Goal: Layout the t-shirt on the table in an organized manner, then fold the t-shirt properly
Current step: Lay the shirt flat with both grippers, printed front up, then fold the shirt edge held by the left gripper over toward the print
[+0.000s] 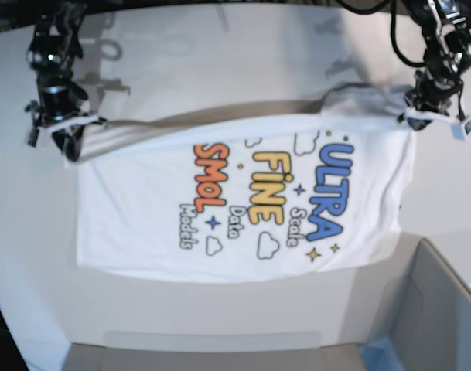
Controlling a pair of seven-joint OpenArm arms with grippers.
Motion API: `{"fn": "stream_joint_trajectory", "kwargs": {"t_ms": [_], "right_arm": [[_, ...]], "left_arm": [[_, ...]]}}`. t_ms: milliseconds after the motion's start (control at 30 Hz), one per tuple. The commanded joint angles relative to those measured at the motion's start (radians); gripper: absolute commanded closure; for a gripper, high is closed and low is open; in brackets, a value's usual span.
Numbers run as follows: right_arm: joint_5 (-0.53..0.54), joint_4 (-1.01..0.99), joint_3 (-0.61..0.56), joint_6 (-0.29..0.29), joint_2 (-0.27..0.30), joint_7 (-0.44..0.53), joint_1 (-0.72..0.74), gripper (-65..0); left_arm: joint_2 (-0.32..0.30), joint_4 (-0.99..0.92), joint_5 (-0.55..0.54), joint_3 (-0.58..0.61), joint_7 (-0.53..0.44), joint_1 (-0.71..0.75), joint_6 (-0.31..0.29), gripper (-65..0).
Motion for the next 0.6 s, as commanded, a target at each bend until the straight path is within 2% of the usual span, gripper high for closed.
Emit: {"fn": "stream_joint_trajectory", "kwargs": {"t_ms": [0, 133, 367, 567], "right_arm": [[-0.019, 0.006, -0.009, -0.003, 0.015, 0.026, 0.020, 0.0], [-0.094, -0.036, -0.026, -0.003, 0.017, 0.026, 0.080, 0.0], [-0.099, -0.149, -0.026, -0.003, 0.017, 0.033, 0.143, 0.0], [-0.100, -0.211, -0.027, -0.003, 0.018, 0.033, 0.177, 0.0]], "left_arm": [[-0.014, 0.014, -0.001, -0.003, -0.022, -0.018, 0.002, 0.0], [-0.014, 0.002, 0.000, 0.000, -0.021, -0.077, 0.002, 0.0], [-0.014, -0.093, 0.005, 0.000, 0.119, -0.236, 0.002, 0.0], [-0.015, -0.173, 0.005, 0.000, 0.127, -0.330, 0.002, 0.0]]}}
